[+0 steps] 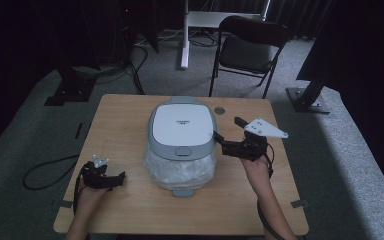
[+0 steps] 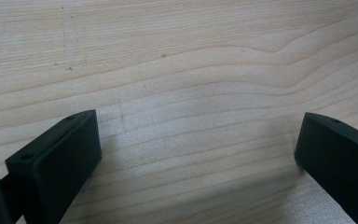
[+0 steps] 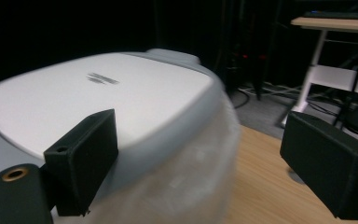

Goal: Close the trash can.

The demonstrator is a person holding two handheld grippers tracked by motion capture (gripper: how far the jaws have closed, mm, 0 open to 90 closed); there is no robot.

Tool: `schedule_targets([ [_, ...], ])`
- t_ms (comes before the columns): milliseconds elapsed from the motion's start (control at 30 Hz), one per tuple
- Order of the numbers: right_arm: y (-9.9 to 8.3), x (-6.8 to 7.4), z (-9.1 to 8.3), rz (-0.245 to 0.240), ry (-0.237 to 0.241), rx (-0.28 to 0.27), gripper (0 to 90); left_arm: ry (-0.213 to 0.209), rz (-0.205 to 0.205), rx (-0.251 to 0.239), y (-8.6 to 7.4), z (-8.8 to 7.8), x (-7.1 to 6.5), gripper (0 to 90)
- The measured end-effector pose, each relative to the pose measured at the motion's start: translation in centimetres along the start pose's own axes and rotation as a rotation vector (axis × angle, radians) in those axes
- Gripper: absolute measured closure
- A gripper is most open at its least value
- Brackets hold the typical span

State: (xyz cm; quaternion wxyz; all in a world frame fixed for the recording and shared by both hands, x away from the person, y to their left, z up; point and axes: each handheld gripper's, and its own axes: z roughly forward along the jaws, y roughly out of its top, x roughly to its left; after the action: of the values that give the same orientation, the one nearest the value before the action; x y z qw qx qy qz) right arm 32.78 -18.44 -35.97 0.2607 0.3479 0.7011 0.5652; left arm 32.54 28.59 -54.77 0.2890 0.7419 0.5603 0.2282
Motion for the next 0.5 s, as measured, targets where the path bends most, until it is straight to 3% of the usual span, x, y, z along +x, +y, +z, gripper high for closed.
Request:
schedule_targets([
  [500,-2.6,-2.5,-1.3,0.063,-0.083,0.014,10.6,0.001,0.000,-0.001,0.0,0.0,0.0,1.2],
])
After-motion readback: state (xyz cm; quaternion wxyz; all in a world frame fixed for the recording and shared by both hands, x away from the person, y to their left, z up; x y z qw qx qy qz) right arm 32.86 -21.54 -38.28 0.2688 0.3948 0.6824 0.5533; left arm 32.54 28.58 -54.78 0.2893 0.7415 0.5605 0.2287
